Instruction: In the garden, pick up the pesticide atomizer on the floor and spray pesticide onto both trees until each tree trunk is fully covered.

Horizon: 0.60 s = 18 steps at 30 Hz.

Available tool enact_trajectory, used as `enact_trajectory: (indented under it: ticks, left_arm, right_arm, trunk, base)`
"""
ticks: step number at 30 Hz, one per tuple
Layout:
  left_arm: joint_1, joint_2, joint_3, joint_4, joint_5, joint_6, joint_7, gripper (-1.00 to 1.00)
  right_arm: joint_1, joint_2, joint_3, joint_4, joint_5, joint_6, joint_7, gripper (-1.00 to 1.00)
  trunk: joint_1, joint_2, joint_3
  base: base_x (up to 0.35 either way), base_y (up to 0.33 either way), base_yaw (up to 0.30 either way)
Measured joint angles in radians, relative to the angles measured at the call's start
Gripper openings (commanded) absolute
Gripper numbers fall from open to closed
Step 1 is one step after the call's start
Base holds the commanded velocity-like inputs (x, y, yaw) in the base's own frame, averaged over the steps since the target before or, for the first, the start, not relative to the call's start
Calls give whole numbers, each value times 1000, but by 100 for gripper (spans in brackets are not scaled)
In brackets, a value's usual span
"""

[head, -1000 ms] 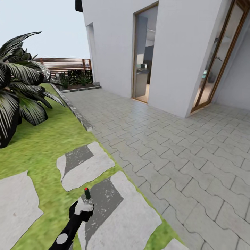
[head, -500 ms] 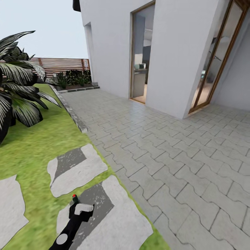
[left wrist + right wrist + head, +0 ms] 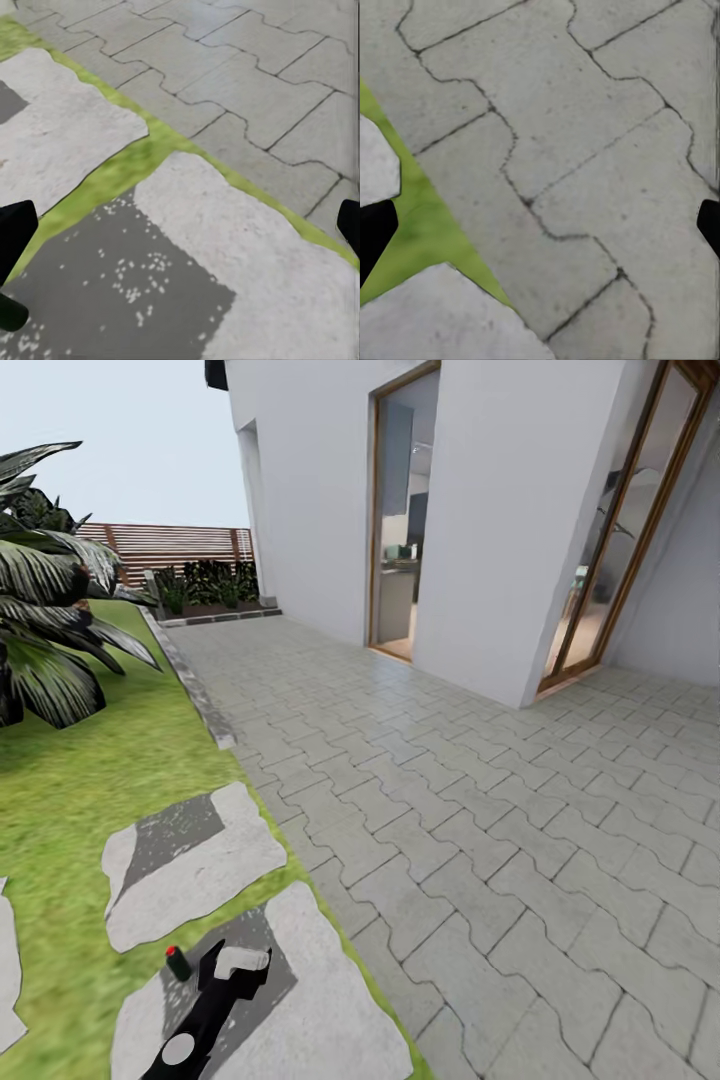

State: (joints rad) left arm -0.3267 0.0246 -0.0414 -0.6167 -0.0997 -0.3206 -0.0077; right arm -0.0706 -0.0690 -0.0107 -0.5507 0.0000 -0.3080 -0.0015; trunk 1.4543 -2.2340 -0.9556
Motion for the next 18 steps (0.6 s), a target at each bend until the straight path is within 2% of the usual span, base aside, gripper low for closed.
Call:
enact_trajectory:
  ticks: [18]
  left_arm:
    - [0,0,0,1,0,0,0,100]
  right_arm:
    - [0,0,-4,-2,0,0,0,100]
  trunk:
    - [0,0,0]
  base:
    - [208,-242,0]
